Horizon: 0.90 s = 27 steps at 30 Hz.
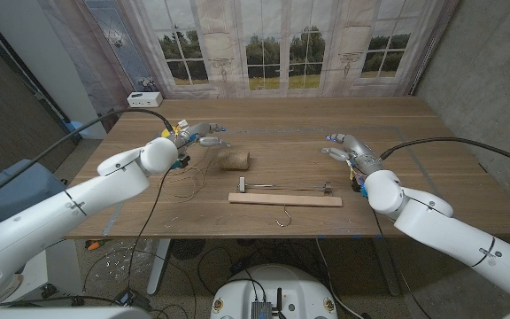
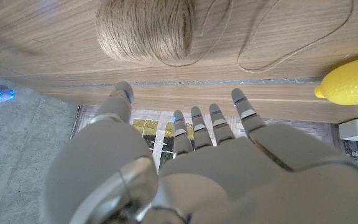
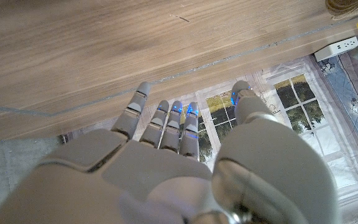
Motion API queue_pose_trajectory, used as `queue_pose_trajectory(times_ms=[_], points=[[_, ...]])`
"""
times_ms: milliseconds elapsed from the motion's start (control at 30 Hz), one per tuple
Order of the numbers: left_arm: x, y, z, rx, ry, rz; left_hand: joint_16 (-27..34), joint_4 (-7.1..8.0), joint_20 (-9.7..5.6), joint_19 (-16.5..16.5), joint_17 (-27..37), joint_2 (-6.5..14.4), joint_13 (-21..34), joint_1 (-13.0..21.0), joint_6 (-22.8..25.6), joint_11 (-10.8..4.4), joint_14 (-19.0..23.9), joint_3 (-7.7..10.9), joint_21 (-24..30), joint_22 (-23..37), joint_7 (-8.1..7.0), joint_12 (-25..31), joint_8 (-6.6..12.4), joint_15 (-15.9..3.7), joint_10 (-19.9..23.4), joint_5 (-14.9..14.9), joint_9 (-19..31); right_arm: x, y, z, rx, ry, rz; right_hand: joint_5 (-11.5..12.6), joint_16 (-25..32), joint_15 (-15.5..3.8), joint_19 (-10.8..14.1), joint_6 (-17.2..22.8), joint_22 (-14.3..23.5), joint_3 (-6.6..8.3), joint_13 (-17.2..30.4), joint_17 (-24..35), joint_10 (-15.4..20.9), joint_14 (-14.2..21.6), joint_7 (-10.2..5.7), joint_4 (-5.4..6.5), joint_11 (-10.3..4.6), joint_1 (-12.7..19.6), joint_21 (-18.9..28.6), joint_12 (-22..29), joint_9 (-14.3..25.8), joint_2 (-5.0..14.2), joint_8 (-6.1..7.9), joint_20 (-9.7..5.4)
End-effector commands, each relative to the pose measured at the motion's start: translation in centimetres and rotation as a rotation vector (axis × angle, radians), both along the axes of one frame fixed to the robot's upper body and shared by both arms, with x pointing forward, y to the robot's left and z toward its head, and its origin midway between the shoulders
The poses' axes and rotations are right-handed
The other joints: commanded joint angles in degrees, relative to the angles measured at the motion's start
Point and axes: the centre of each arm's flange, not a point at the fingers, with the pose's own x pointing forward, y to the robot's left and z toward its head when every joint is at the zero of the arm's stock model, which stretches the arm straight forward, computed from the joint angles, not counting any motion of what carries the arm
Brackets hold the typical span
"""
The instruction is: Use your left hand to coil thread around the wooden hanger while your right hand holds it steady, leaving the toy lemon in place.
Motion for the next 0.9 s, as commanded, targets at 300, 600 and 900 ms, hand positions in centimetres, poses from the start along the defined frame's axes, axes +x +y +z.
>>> queue_pose_trajectory(times_ms=[300, 600, 900], points=[[-0.8, -0.5, 0.3, 0.057, -0.009, -0.001, -0.01, 0.15, -0.31, 0.13, 0.09, -0.37, 0.21, 1.90, 0.19, -0.36, -0.58, -0.44, -0.68, 0.19, -0.04, -0.34, -0.29, 0.25, -0.40, 0.52, 0.34, -5.4, 1.7, -1.7, -0.166, -0.014, -0.176, 1.08, 1.40, -5.37, 2.16, 6.98, 0.39, 0.59, 0.49, 1.04, 5.49, 2.52, -6.00, 0.31, -5.61, 10.30, 0.48, 0.87, 0.29, -1.56, 1.62, -1.53], [-0.8, -0.7, 0.5, 0.063, -0.014, -0.011, -0.01, 0.53, -0.49, 0.13, 0.11, -0.52, 0.24, 2.40, -0.12, -0.25, -0.83, -0.80, -0.97, 0.21, 0.02, -0.49, -0.62, 0.27, -0.57, 0.55, 0.36, -7.2, 2.3, -2.1, -0.222, 0.031, -0.211, 1.43, 1.93, -7.76, 2.35, 10.32, 0.43, -0.31, 1.02, 1.60, 8.46, 2.69, -8.44, 0.60, -8.04, 13.83, 0.32, 1.41, 0.47, -2.39, 2.61, -2.83], [-0.8, -0.7, 0.7, 0.067, -0.018, -0.013, 0.01, 0.87, -0.67, 0.22, 0.13, -0.65, 0.26, 2.57, -0.20, -0.20, -0.99, -1.22, -1.19, 0.23, -0.03, -0.61, -0.83, 0.25, -0.71, 0.55, 0.37, -8.1, 3.0, -2.1, -0.262, 0.094, -0.195, 1.71, 2.01, -7.75, 2.30, 12.36, 0.45, -1.42, 1.36, 1.95, 10.47, 1.94, -8.59, 1.16, -8.07, 14.75, 0.19, 1.80, 0.55, -2.94, 3.20, -2.97]])
